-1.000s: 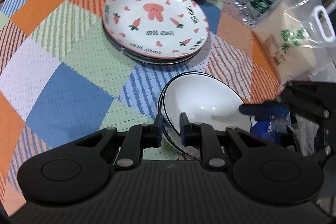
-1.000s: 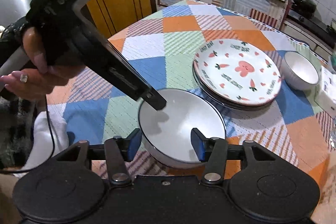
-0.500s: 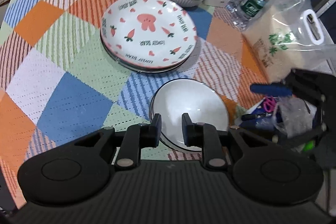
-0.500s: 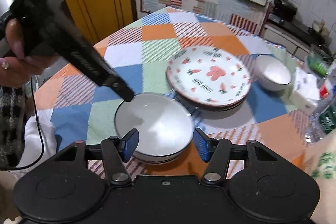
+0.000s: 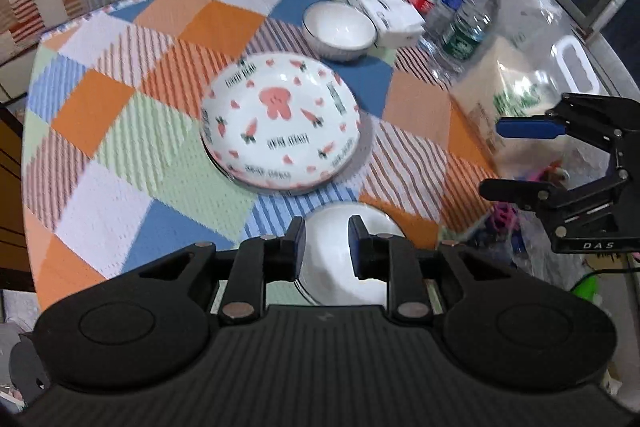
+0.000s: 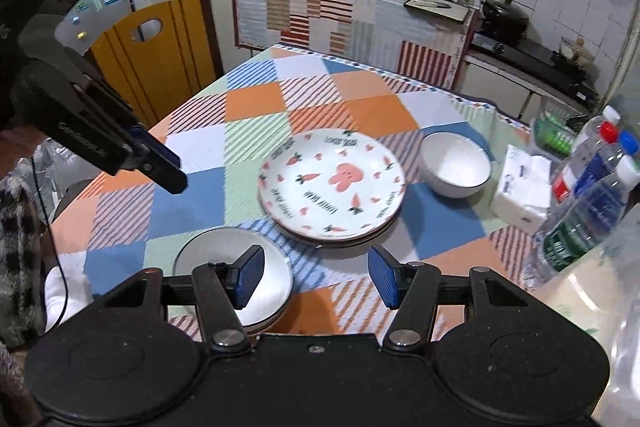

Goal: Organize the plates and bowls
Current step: 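Move the right gripper to the white bowl by the tissue box and grasp its rim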

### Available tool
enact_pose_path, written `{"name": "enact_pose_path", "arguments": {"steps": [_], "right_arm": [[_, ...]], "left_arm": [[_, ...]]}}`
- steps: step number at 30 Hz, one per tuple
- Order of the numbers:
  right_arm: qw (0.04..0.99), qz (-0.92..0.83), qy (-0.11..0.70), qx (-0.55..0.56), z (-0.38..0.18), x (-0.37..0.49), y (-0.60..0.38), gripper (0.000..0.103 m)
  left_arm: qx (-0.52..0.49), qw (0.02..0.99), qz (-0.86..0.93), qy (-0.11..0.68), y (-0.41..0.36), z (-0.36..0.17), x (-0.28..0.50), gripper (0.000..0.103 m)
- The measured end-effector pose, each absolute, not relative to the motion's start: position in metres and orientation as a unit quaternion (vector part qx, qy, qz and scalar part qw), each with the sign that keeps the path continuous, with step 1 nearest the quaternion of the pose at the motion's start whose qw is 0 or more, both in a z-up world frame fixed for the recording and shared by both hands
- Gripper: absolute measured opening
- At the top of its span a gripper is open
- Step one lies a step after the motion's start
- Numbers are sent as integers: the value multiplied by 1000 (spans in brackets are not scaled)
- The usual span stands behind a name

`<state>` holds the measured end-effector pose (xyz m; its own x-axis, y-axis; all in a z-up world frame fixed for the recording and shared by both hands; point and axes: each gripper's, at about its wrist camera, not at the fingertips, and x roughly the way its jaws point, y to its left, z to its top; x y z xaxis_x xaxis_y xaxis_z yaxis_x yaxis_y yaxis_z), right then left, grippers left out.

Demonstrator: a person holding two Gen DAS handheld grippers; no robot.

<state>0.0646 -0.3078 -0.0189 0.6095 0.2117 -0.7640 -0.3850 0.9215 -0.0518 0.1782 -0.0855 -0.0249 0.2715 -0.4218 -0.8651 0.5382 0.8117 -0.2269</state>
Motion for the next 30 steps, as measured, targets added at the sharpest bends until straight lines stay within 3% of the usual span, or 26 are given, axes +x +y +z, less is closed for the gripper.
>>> {"name": "enact_pose_path", "arguments": {"steps": [6,13,21,28,30], "right_arm": [[888,145,419,-125,2,103,-324,62],[885,93,456,-11,5,169,-368,63],[876,20,467,116,-38,228,-403,63],[869,-31,467,161,-79,269,-427,63],[868,-53,466,164,-92,281,-432,62]], "left_arm": [[48,806,-296,510,-100,-1,211,22],[42,829,-297,472,-132,13,252,28],[0,839,-280,466,-167,-23,309,37],[-23,843,-270,465,-197,-66,349,42],[-41,839,-280,464,-203,-81,359,56]]}}
